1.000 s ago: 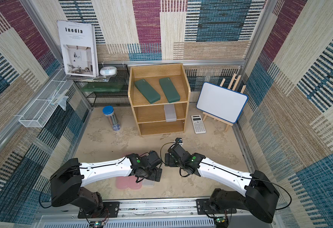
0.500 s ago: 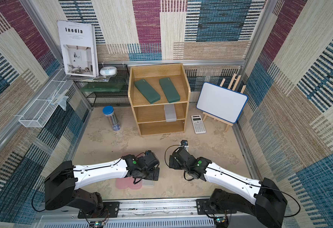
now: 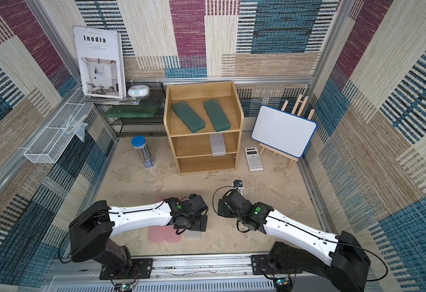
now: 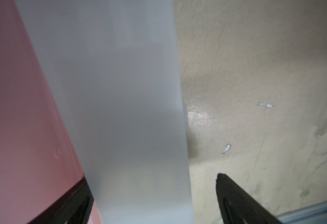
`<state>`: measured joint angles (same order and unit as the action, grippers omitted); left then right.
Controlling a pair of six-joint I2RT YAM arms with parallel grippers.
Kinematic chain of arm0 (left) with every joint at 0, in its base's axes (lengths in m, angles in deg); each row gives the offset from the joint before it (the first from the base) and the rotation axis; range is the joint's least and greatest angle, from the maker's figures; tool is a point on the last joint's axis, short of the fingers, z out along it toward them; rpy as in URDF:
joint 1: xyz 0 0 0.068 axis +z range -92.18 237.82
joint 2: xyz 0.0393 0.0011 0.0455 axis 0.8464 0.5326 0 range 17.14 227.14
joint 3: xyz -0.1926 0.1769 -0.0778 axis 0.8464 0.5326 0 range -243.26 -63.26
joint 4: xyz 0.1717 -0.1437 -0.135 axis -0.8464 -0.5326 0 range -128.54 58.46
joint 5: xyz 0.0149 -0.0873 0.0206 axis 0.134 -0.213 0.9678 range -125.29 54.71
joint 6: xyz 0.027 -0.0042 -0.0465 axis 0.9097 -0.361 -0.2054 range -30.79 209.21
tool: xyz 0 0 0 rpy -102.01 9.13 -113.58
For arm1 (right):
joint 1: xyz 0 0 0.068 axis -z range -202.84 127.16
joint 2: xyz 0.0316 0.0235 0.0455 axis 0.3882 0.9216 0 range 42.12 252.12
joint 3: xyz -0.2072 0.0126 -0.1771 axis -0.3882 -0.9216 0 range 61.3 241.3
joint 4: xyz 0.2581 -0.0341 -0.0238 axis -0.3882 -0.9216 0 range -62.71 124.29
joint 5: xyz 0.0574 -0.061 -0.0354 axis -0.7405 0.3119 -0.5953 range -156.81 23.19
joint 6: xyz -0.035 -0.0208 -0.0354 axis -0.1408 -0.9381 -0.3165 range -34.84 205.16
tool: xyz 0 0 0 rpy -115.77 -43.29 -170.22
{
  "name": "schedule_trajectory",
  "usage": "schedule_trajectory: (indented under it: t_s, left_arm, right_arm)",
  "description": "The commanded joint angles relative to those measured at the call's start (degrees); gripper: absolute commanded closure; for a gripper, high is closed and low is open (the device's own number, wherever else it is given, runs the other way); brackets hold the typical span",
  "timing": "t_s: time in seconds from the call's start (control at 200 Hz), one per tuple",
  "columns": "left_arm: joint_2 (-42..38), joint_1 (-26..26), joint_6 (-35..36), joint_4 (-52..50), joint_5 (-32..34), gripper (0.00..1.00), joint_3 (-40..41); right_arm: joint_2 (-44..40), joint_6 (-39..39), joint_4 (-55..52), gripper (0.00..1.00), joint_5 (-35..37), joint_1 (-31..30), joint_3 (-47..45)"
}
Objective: Place the pencil cases on the shelf according to color
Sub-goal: Adjust the pencil case at the center of the board.
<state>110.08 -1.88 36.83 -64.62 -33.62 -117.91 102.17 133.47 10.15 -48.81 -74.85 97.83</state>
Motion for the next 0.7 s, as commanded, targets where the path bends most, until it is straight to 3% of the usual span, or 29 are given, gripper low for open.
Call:
schedule_trajectory:
  t_s: [0.0, 0.2, 0.371, 0.566, 0.696]
  left_arm:
    - [0.8, -0.8, -0.5, 2.9, -2.5, 0.01, -1.7]
    - [2.9, -2.4, 0.4, 4.3, -3.5, 0.0, -6.9]
    - [-2.4, -1.9, 0.7, 1.4, 2.8, 0.01, -5.6]
    - [-9.8, 2.3, 3.8, -3.4, 4.6, 0.0, -1.3]
    - [-15.8, 8.1, 6.9, -4.6, 2.7, 0.09, 3.2]
  right_arm:
    - [-0.8, 0.9, -1.0, 0.04, 1.5, 0.0, -0.2]
    - [-1.8, 1.7, -2.3, 0.03, 2.2, 0.0, 0.0]
    - [-2.5, 3.1, -4.2, 0.03, 2.0, 0.0, 0.3]
    - [-1.4, 3.2, -0.1, 0.04, -3.1, -0.8, -1.4]
    - [3.2, 4.1, 3.2, 0.05, -4.5, -4.4, -1.7]
